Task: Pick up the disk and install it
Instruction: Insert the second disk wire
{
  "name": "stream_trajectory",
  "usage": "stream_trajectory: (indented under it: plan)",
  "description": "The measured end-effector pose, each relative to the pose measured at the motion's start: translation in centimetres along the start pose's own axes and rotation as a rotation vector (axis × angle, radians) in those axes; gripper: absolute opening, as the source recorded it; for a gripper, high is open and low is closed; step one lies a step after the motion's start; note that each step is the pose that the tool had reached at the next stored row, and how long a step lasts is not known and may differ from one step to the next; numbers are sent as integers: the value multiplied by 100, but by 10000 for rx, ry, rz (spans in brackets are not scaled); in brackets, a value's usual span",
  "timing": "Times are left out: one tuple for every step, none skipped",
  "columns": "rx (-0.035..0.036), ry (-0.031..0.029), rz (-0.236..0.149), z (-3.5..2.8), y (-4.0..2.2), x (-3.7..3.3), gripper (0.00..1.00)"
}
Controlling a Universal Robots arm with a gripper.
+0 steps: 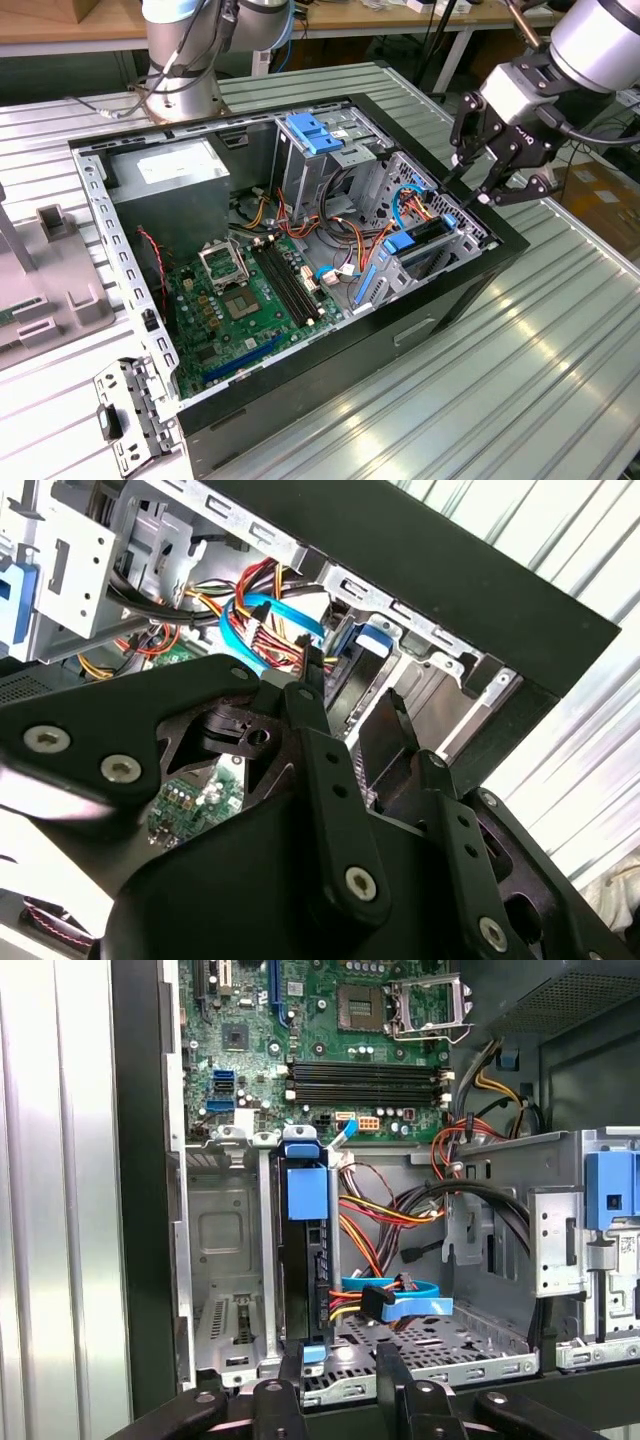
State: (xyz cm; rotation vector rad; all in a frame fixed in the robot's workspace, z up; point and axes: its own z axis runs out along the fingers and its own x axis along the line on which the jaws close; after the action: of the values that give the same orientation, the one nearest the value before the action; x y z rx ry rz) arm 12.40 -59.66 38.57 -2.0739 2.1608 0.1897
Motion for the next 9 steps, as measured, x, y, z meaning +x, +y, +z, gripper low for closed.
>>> stream_trajectory:
  plan:
    - [0,-1,0,3,4,-1,42]
    - [0,0,-1,5,8,-4,42]
    - [0,0,-1,7,12,-6,42]
    - [0,-1,0,10,16,-8,42]
    - [0,0,0,14,22,-11,42]
    - [0,-1,0,19,31,-15,42]
    - [0,0,0,20,35,-17,42]
    - [0,-1,0,23,40,-18,42]
    - [0,0,0,25,46,-21,42]
